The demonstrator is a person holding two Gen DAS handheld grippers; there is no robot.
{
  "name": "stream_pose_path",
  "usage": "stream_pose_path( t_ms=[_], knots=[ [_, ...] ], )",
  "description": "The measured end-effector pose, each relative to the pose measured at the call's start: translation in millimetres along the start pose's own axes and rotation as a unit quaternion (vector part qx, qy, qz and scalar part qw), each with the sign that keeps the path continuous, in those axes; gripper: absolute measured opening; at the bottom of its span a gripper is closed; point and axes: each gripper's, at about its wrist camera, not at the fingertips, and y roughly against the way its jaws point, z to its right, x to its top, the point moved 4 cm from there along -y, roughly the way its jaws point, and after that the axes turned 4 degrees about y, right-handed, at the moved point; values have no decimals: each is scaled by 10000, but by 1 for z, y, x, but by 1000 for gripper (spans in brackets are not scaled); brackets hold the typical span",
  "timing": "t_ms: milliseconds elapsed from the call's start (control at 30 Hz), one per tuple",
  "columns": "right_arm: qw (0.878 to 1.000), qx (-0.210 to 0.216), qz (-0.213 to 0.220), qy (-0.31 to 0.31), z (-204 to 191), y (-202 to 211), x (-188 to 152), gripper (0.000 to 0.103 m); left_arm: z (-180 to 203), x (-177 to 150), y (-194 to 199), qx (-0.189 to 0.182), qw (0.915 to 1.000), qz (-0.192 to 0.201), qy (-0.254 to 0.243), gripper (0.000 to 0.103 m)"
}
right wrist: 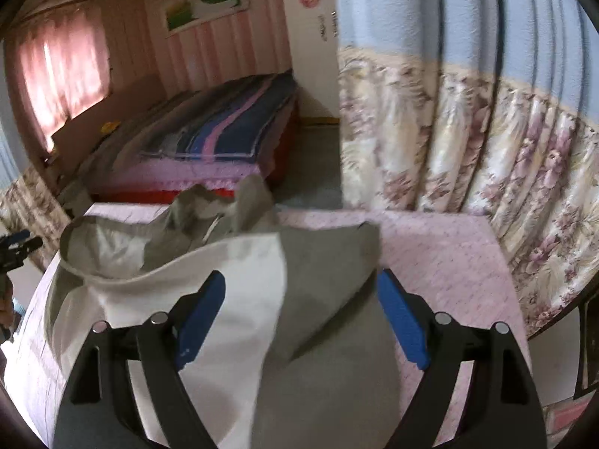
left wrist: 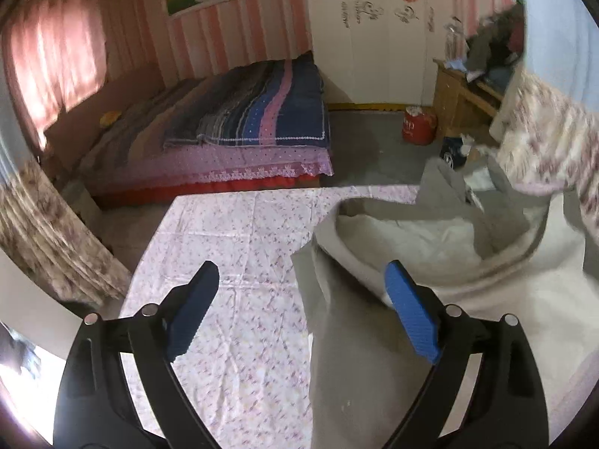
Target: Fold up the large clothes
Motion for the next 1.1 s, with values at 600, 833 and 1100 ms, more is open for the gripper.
stream_pose_path(
  t_ms=[600, 833, 1100],
  knots=[
    [9891, -342, -1395, 321, -32, -93, -47, 90, 75, -46, -90, -405, 9915, -1231, -135, 90],
    [9844, -887, -1501, 246, -16, -141, -28, 97, 66, -22, -140, -121, 9908, -1349, 77, 92],
    [9813, -1350, -1373, 12, 22, -185, -4, 101, 69, -1, -176, 196, 9922, -1226, -52, 100]
  ],
)
